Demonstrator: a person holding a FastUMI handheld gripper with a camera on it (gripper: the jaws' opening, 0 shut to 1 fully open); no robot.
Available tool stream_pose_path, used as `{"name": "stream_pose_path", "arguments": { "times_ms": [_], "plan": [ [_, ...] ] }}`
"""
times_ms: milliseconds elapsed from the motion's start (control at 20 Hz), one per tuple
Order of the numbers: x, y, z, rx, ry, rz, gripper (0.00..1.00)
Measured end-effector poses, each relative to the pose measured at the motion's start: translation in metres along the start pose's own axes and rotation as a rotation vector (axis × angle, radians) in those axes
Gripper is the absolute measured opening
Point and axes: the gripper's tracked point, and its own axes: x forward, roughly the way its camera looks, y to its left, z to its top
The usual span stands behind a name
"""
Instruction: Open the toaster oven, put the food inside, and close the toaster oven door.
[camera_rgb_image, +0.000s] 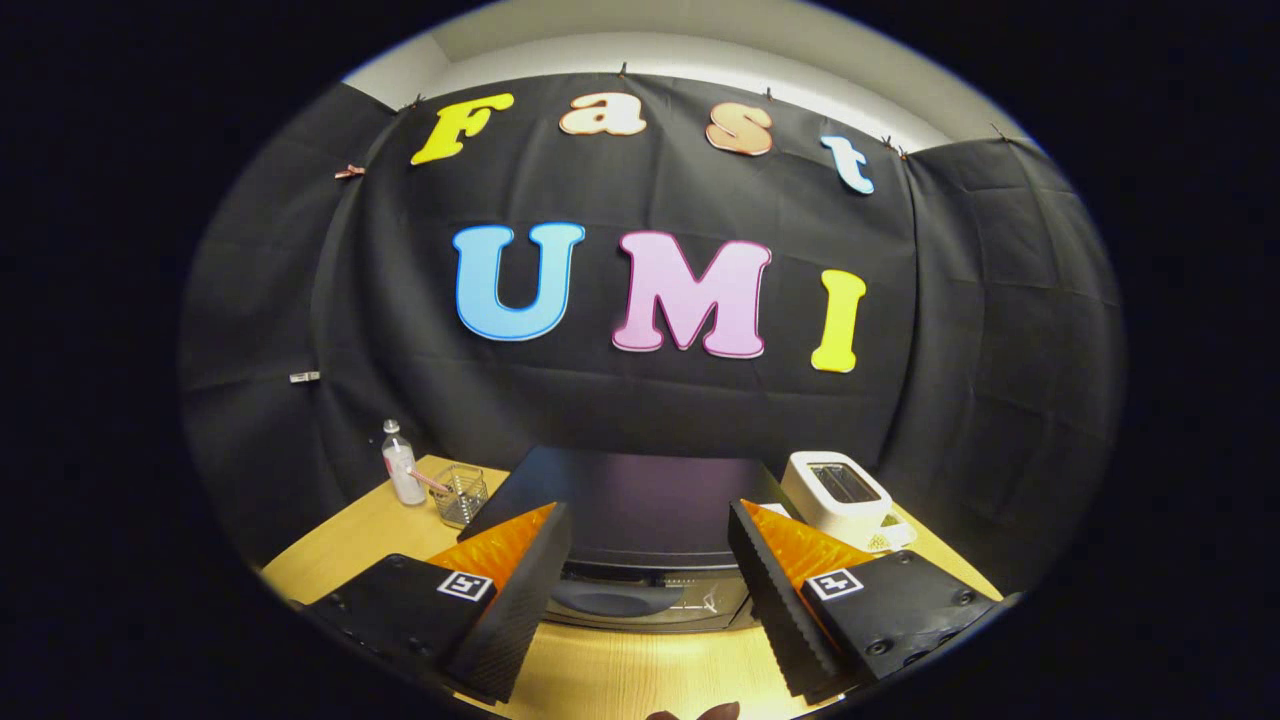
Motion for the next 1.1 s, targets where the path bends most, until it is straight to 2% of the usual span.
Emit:
{"name": "stream_pose_path", "arguments": {
  "times_ms": [200, 750, 1100],
  "plan": [
    [0.021, 0.009, -0.036, -0.003, 0.097, 0.013, 0.98],
    [0.053, 0.034, -0.085, 0.058, 0.264, 0.020, 0.98],
    [0.041, 0.032, -0.089, 0.073, 0.232, 0.002, 0.99]
  ]
}}
